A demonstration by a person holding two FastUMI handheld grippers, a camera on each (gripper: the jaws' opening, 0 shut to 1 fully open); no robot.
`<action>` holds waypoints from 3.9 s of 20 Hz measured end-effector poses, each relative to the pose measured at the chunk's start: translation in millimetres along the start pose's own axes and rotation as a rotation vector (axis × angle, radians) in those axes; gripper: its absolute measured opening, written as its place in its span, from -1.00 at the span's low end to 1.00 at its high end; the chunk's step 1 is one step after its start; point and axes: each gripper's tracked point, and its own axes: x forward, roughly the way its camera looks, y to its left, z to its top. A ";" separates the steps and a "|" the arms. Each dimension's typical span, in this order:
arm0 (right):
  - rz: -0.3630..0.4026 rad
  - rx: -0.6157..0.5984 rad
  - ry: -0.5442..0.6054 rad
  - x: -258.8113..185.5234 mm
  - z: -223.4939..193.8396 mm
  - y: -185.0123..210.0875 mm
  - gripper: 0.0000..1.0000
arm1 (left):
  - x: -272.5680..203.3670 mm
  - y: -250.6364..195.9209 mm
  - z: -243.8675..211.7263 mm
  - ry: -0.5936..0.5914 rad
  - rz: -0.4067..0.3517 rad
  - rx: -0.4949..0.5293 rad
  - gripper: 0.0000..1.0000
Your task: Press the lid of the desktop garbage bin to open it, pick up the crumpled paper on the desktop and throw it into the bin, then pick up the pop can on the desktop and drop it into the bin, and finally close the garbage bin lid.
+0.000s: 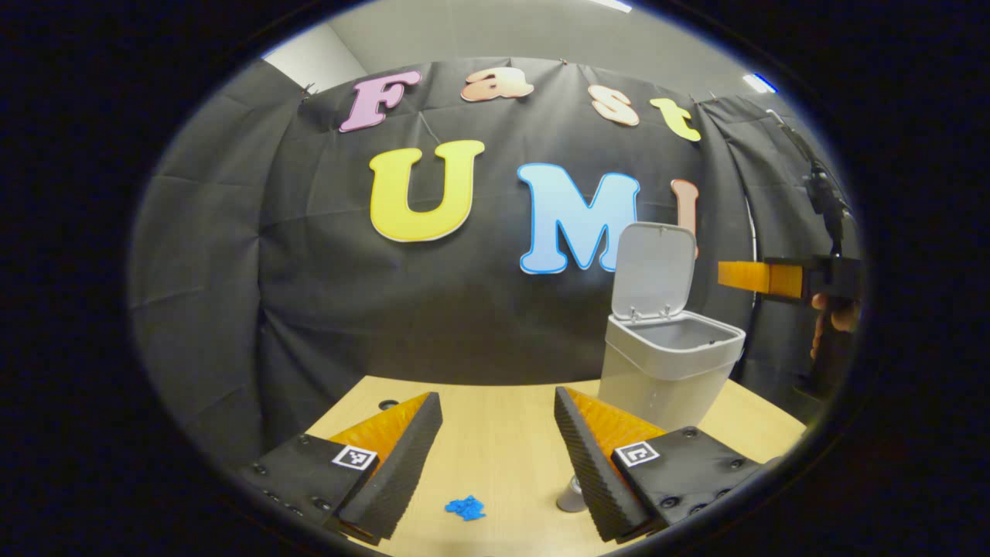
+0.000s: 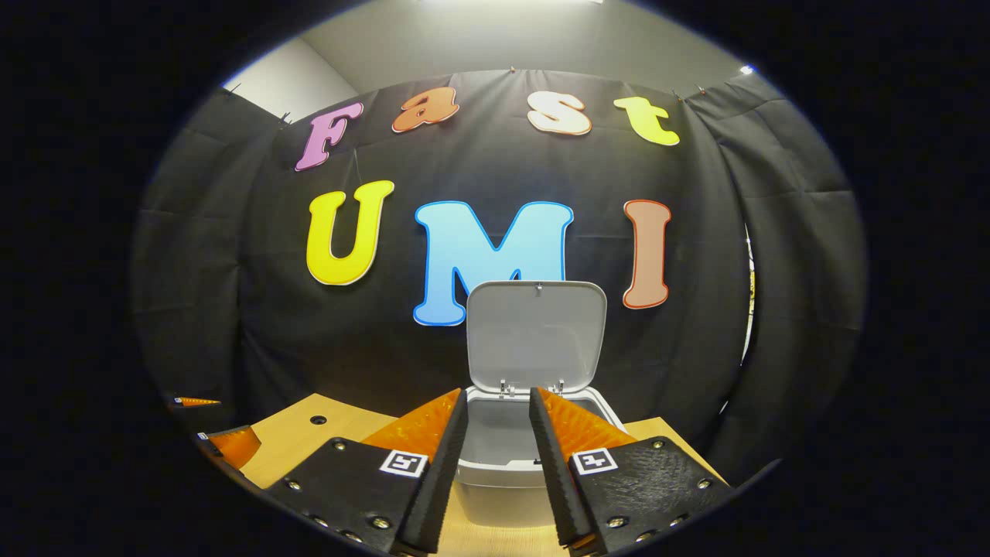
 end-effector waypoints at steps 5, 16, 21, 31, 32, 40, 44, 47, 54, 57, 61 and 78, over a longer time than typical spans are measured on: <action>-0.001 -0.008 0.012 -7.3 -2.3 3.5 0.48 | 3.3 9.4 -39.1 0.069 -0.002 -0.008 0.93; -0.078 -0.039 0.060 -17.0 -11.8 -16.8 0.51 | 31.3 37.6 -150.2 0.257 0.006 -0.001 0.93; -0.113 -0.067 0.085 -17.7 -16.7 -25.5 0.51 | 47.9 49.9 -185.2 0.328 0.008 -0.023 0.93; -0.165 -0.100 0.150 -12.6 -31.7 -36.6 0.51 | 77.6 65.4 -243.4 0.442 0.013 -0.043 0.94; -0.168 -0.103 0.154 -11.8 -32.5 -36.9 0.52 | 78.0 66.1 -248.0 0.453 0.014 -0.047 0.94; -0.175 -0.105 0.187 -5.5 -42.0 -36.7 0.52 | 77.6 69.0 -281.8 0.542 0.020 -0.073 0.95; -0.175 -0.099 0.200 -4.9 -47.5 -35.8 0.52 | 75.0 68.6 -295.6 0.578 0.021 -0.067 0.95; -0.177 -0.097 0.211 -6.3 -51.6 -37.6 0.52 | 70.5 68.6 -304.7 0.602 0.022 -0.058 0.95; -0.179 -0.072 0.233 -6.4 -59.9 -39.2 0.52 | 73.8 68.1 -305.2 0.592 0.036 0.010 0.93; -0.172 -0.074 0.236 -7.4 -62.1 -38.0 0.53 | 74.4 71.0 -307.4 0.595 0.054 0.011 0.45; -0.171 -0.079 0.236 -8.1 -62.6 -38.9 0.53 | 73.5 69.6 -307.6 0.604 0.061 0.011 0.08; -0.164 -0.065 0.234 -20.8 -66.2 -43.5 0.52 | 91.4 50.2 -214.2 0.419 0.060 0.056 -0.41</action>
